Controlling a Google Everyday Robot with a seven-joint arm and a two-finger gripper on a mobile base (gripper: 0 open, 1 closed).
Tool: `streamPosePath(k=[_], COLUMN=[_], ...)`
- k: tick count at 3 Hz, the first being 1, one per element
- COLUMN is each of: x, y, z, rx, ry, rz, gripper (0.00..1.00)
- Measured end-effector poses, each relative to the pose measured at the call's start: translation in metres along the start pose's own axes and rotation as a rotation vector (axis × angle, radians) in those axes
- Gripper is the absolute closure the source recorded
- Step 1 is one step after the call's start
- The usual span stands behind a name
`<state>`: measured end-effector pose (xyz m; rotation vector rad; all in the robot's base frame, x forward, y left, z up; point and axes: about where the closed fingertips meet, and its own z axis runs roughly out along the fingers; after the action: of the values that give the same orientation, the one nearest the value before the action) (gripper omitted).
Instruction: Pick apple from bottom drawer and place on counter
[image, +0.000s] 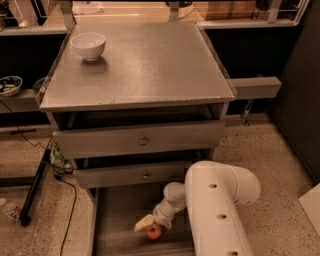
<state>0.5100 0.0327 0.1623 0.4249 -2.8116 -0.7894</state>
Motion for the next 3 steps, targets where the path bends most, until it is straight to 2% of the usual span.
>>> streamPosePath(k=[1, 3], x=[0.0, 0.0], y=[0.0, 0.0], z=[0.0, 0.0001], rx=[0.0, 0.0], ry=[0.0, 0.0], rz=[0.0, 0.0], gripper=[0.19, 0.66])
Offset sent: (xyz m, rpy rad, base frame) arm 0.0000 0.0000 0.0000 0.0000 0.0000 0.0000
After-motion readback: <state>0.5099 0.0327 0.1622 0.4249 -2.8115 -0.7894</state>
